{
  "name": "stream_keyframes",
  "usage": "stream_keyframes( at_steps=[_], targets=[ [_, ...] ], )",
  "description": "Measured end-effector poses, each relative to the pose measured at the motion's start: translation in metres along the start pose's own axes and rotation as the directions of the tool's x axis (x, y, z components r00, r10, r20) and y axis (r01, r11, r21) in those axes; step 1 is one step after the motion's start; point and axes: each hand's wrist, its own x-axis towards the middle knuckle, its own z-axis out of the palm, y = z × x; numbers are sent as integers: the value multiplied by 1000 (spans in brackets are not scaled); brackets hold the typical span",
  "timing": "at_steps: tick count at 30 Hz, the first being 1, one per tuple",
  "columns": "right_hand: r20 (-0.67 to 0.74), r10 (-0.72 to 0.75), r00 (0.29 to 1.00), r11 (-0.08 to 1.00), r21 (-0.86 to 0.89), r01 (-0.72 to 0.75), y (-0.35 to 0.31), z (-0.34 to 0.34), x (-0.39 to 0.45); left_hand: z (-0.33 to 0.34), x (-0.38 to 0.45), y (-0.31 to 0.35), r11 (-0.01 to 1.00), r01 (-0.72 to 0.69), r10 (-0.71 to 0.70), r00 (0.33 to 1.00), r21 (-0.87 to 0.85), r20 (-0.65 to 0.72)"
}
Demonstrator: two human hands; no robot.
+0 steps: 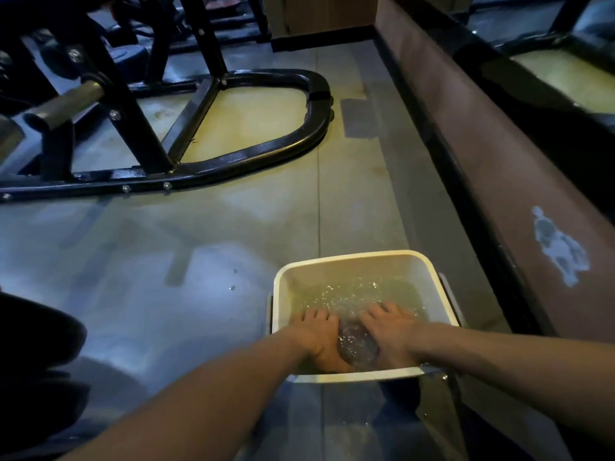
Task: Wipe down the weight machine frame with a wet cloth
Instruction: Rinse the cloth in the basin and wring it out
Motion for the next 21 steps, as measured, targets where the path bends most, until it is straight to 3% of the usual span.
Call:
stream_keyframes(
  at_steps=[6, 10, 14, 15, 17, 19, 21],
  targets=[
    [68, 62, 996, 991, 118, -70, 15, 0, -3, 3, -5, 12, 996, -77, 76, 996, -36, -37],
    [60, 155, 986, 957, 238, -165, 16, -3, 4, -1, 6, 11, 967, -84, 82, 996, -242, -15],
    [35, 169, 985, 771, 618, -154, 20, -21, 3, -15, 7, 6, 806, -78, 73, 997, -587, -33],
    [16, 163, 986, 713, 689, -129, 20, -25, 3, -17, 6, 6, 779, -92, 77, 996, -620, -51],
    [-8, 120, 993, 636, 768, -71, 21, -32, 2, -20, 2, 2, 825, -155, 99, 986, -544, -131],
    [-4, 24, 1000, 714, 700, -14, 20, -38, -1, -22, -2, -2, 887, -174, 101, 977, -428, -188],
    [-34, -80, 996, 938, 336, 87, 19, -43, -7, -25, -5, -8, 918, -154, 83, 976, -365, -201]
  ],
)
